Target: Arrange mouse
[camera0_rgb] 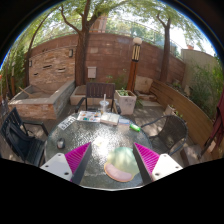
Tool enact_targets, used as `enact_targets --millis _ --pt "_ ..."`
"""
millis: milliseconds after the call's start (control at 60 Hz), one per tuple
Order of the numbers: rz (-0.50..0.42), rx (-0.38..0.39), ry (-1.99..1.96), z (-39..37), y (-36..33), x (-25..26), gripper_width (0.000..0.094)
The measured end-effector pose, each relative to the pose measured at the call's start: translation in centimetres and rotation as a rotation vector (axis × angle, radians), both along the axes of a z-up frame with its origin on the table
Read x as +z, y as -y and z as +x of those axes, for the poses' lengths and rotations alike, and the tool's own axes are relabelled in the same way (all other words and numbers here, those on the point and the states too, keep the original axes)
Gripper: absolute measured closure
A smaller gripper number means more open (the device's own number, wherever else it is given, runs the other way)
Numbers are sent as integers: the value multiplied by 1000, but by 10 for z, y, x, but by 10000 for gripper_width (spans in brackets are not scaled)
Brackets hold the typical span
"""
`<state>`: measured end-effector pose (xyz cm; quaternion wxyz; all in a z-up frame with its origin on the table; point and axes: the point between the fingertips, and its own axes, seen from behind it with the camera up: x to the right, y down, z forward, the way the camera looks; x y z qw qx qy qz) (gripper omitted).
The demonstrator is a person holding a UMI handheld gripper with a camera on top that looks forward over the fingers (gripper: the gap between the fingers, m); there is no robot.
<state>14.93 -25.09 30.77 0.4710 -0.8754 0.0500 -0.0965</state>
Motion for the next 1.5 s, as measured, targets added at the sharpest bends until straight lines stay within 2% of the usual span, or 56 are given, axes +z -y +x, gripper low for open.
enact_targets --millis 133,300,400,583,667,817,1017,1133,1233,1367,1500 --pt "-50 -14 13 1 6 -26 75" --pt "-156 -28 -9 -11 15 -98 72" --pt "-241 -4 -30 -36 25 -148 79" --pt "-357 92 -98 -129 10 -242 78" --pt "-349 129 -154 -178 -21 -264 79" --pt "-259 194 -154 -240 -113 -281 82" --pt "-219 192 -128 -271 -211 -307 95" --pt "-230 215 -116 -276 -233 -323 173" --pt "-223 234 -125 -279 -245 -329 405" --pt "-212 260 -100 -279 -245 -326 517" --pt "-210 280 -152 -287 -244 -319 569"
